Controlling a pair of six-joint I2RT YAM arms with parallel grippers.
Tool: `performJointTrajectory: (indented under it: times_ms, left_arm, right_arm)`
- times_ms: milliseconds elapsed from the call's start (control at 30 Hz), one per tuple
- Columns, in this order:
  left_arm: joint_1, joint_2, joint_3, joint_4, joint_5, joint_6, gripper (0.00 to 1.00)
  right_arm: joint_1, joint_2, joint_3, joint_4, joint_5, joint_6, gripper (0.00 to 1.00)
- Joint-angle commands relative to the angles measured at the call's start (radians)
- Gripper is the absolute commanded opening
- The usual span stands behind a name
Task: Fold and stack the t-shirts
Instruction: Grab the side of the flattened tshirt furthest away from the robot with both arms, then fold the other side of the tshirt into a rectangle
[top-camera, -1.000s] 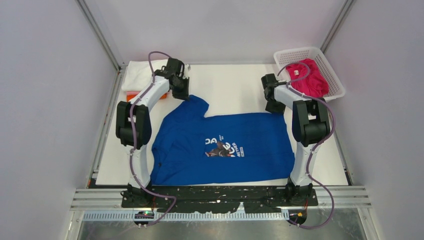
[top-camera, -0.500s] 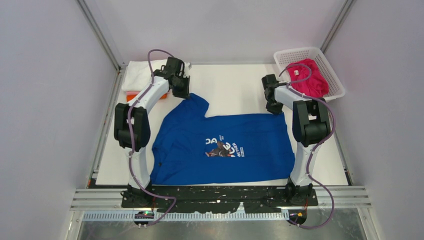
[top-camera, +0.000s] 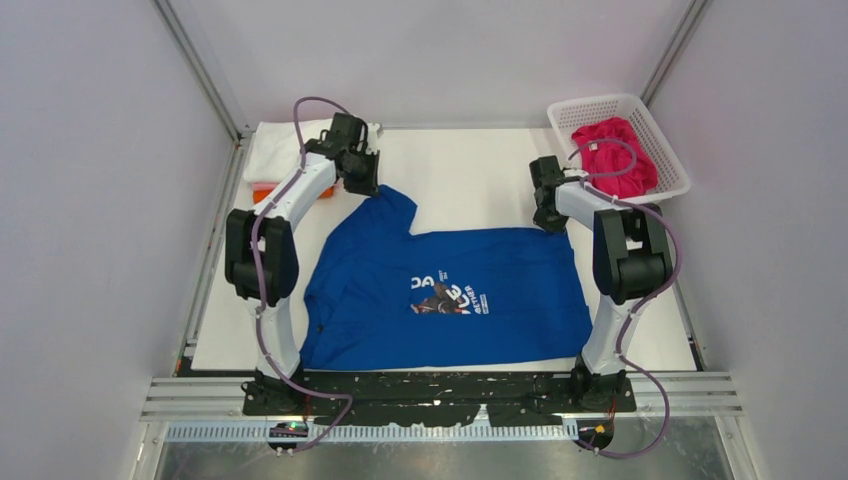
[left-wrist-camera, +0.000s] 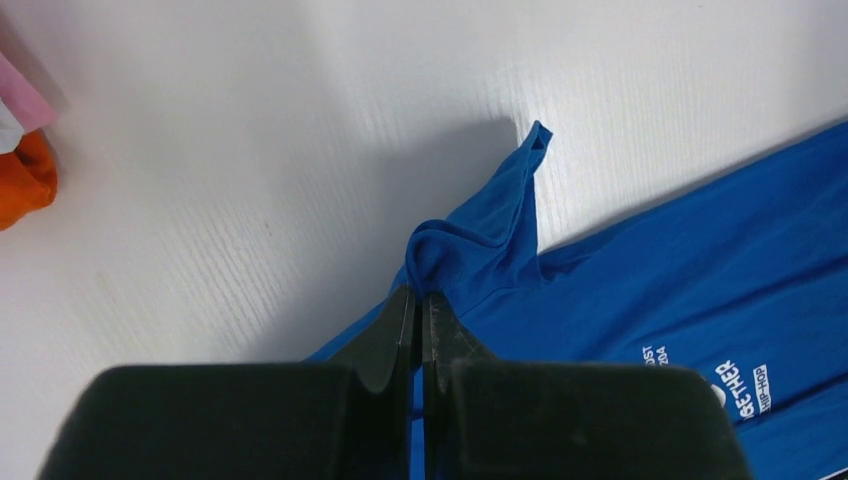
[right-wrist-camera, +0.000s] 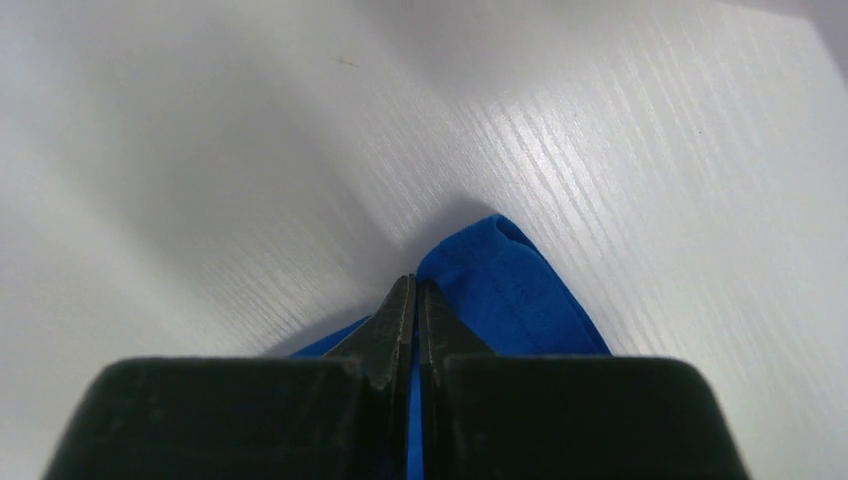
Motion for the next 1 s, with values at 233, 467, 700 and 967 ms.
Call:
performJointTrajectory:
  times_ms: [233, 467, 700, 967]
  left_arm:
    - [-0.038, -0.205, -0.159, 0.073, -0.021, 0.046, 0.00]
    - [-0.099, -0.314, -0.309, 0.104, -0.092, 0.054, 0.00]
    - [-0.153, -0.474, -0.476, 0.141, -0.175, -0.005, 0.00]
    - [-0.185, -0.730, -0.699, 0.167, -0.228, -0.122, 0.00]
  right_arm:
    - [0.026, -0.247, -0.147, 0.174, -0.034, -0.153, 0.05]
    - [0.068, -0.332, -0.238, 0.139, -0.047, -0.170, 0.05]
    - [0.102, -0.457, -0.317, 0.089, -0.021, -0.179, 0.05]
    - [0.115, -0.591, -0.390, 0.013, -0.005, -0.202, 0.05]
